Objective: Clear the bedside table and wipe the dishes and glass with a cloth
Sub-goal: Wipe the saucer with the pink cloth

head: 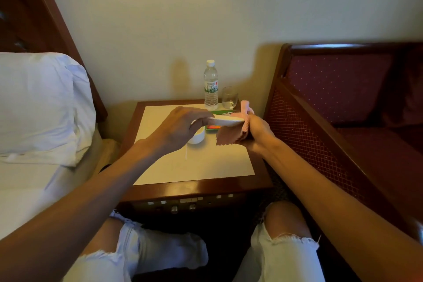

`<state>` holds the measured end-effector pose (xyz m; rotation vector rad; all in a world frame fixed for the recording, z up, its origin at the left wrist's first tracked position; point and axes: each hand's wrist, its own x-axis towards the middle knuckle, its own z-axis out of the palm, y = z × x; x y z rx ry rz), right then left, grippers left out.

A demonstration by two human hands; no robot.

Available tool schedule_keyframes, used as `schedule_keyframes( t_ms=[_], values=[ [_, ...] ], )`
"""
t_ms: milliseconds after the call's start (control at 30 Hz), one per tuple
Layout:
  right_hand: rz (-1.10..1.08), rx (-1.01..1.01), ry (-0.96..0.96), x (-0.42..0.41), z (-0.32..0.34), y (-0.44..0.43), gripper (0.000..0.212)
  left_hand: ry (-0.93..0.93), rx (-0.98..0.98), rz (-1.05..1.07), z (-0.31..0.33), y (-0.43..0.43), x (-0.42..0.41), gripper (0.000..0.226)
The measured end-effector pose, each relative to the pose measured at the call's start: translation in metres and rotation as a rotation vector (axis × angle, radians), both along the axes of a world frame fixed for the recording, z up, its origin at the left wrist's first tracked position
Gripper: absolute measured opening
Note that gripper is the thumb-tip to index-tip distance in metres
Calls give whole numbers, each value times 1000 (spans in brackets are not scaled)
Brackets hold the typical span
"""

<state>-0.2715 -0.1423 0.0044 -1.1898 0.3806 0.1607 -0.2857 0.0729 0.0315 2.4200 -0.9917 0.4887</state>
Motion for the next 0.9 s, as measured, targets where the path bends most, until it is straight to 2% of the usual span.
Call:
schedule_keyframes(
  t_ms=[100, 167, 267, 333, 400, 500, 567, 667, 800, 900],
  values=[
    [-62, -61, -56, -3, 2, 6, 44, 169, -206, 52, 0, -9, -7, 36],
    [-78, -357, -217, -11, 3, 18, 47, 412, -469, 93, -2, -17, -13, 37],
    [-36, -763, -598, -26, -6, 36, 61, 857, -951, 126, 6, -36, -17, 29],
    [-13, -976, -701, -28, -12, 40, 67, 1029, -1083, 148, 12, -44, -17, 27],
    [-83, -1013, -675, -25, -4, 38, 63, 1090, -1081, 147, 15, -48, -20, 29],
    [-131, -839, -478, -14, 7, 30, 55, 1087, -1055, 152, 20, -47, -22, 28],
    [-113, -908, -527, -21, 7, 36, 65, 1092, -1147, 148, 26, -46, -20, 28],
    [-41, -1051, -661, -39, -3, 51, 66, 1109, -1291, 176, 33, -51, -19, 33],
    [24, -1125, -650, -36, -3, 47, 65, 1143, -1240, 197, 29, -53, -25, 32],
    [-33, -899, -563, -19, 2, 40, 61, 1174, -1176, 192, 33, -50, -29, 27]
  ],
)
